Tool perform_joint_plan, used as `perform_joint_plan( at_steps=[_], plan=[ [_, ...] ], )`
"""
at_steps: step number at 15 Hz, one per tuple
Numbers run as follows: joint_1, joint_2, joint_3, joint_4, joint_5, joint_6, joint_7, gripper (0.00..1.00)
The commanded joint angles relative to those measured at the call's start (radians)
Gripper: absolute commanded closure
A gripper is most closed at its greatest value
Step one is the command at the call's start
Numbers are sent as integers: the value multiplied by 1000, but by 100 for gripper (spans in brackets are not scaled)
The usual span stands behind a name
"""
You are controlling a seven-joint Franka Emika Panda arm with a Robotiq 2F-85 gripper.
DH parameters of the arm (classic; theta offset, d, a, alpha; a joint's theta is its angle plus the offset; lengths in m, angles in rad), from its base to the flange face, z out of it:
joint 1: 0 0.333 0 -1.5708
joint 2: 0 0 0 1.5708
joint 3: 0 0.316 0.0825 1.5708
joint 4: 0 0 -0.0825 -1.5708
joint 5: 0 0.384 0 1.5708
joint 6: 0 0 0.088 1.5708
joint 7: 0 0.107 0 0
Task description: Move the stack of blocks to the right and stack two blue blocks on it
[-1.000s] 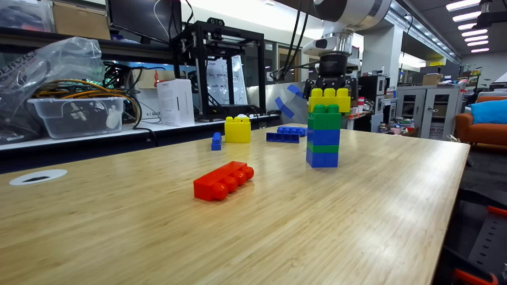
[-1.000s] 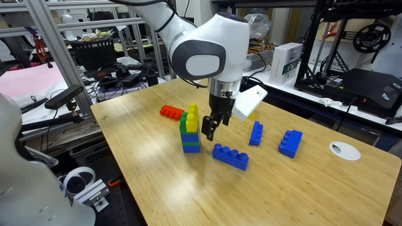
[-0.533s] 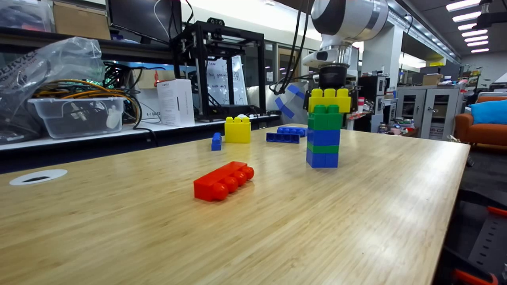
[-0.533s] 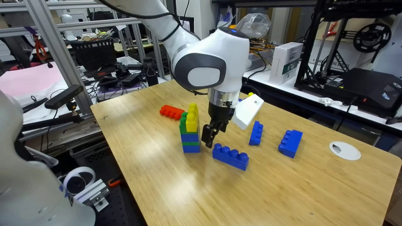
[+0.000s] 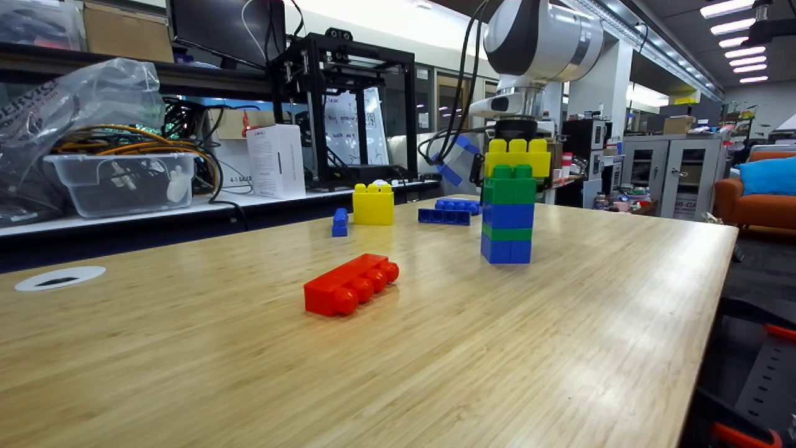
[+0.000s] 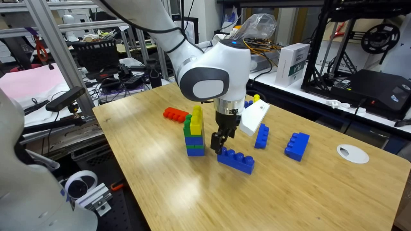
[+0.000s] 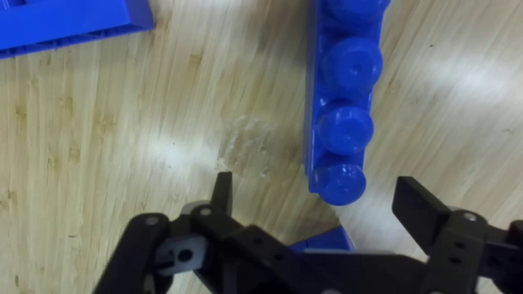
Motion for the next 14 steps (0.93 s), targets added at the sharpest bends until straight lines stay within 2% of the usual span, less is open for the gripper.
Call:
perform_joint_plan(
  at_steps=[1,14],
  plan=[
    [-36,26,32,-8,-29,63,-4,0],
    [-49,53,36,-6,-165,73,88,0]
  ],
)
